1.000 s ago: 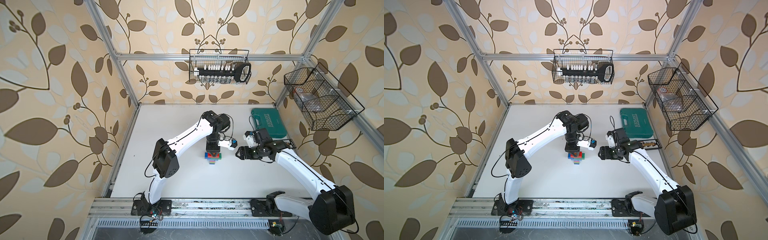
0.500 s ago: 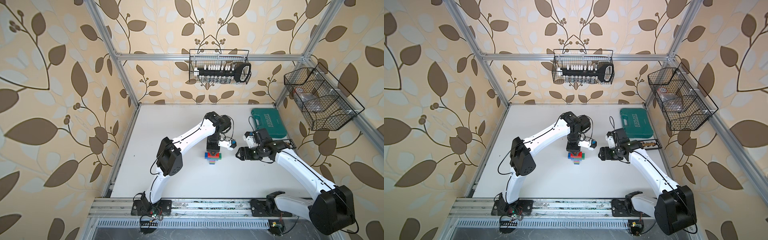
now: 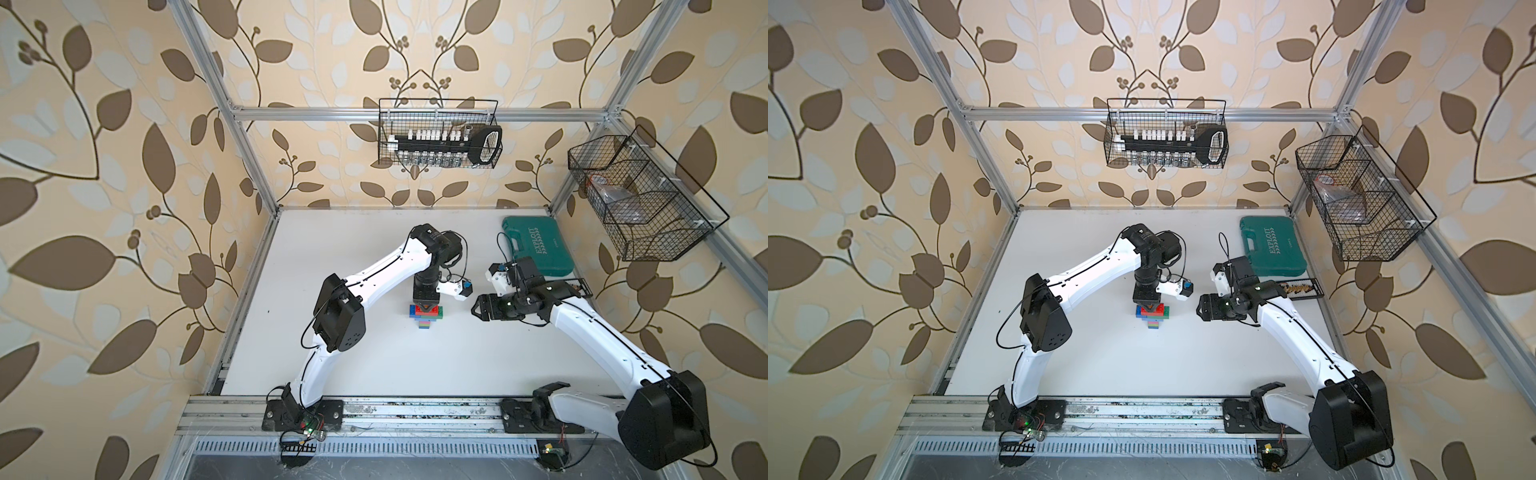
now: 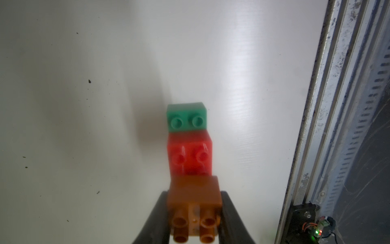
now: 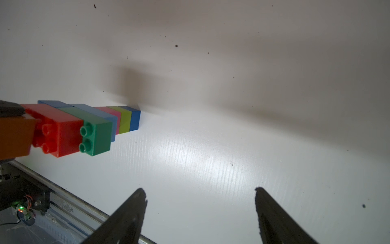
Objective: Assemble a spoon with lego
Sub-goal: Assemble the lego brick with the lego brick, then place the lego brick at the center of the board.
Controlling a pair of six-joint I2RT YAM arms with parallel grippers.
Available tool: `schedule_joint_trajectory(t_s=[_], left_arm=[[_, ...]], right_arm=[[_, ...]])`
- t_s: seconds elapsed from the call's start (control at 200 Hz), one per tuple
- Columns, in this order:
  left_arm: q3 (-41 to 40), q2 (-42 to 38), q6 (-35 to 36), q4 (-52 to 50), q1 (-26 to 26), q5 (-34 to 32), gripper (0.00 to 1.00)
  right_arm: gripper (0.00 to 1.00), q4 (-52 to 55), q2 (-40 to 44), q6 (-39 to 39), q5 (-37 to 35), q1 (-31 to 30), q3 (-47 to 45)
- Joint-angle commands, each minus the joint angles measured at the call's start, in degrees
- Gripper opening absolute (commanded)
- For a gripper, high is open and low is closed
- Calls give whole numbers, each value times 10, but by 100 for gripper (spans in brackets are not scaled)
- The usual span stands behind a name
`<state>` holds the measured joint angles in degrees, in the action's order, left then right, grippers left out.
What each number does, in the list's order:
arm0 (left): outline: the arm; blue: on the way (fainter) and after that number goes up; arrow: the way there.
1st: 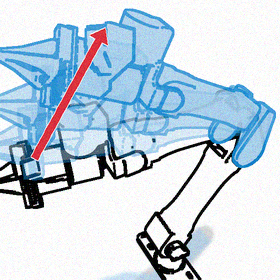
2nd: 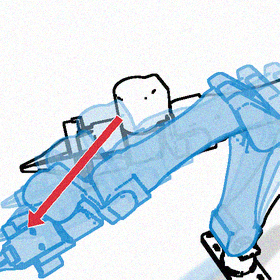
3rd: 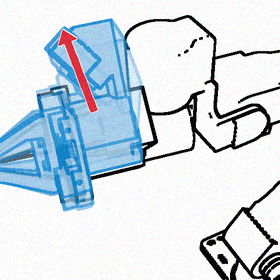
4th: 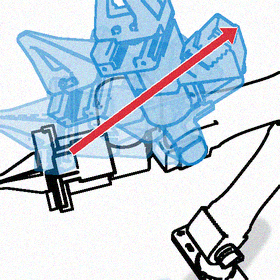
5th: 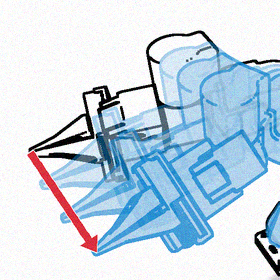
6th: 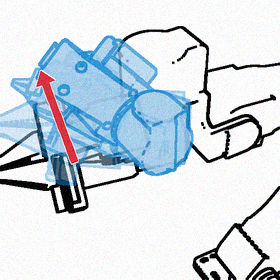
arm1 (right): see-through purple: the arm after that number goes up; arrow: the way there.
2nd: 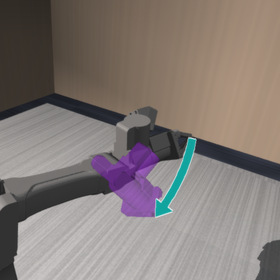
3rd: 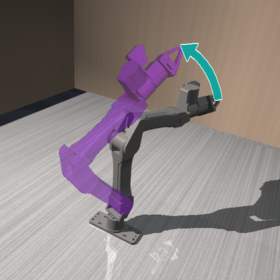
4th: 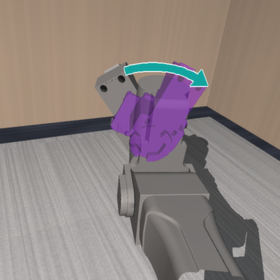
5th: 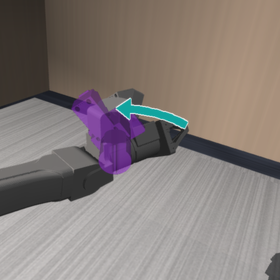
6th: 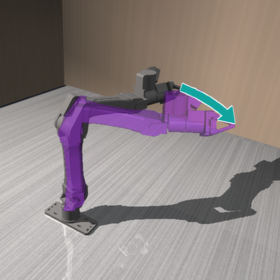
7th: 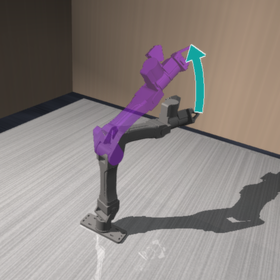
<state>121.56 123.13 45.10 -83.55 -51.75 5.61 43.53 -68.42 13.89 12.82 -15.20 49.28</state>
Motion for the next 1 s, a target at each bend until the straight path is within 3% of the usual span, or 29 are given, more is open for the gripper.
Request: schedule_joint_trajectory(t_s=[0.0,0.42,0.605,0.995], left_arm=[[-6,4,-8,0,0,9,0],[-26,19,-17,9,-1,9,0],[-67,20,-24,30,-4,-21,0],[-58,65,-27,14,-19,-36,0]], right_arm=[[80,8,-4,-6,11,3,3],[80,8,-4,-8,14,2,4],[80,9,-4,-8,12,3,6],[80,9,-6,-9,14,2,7]])
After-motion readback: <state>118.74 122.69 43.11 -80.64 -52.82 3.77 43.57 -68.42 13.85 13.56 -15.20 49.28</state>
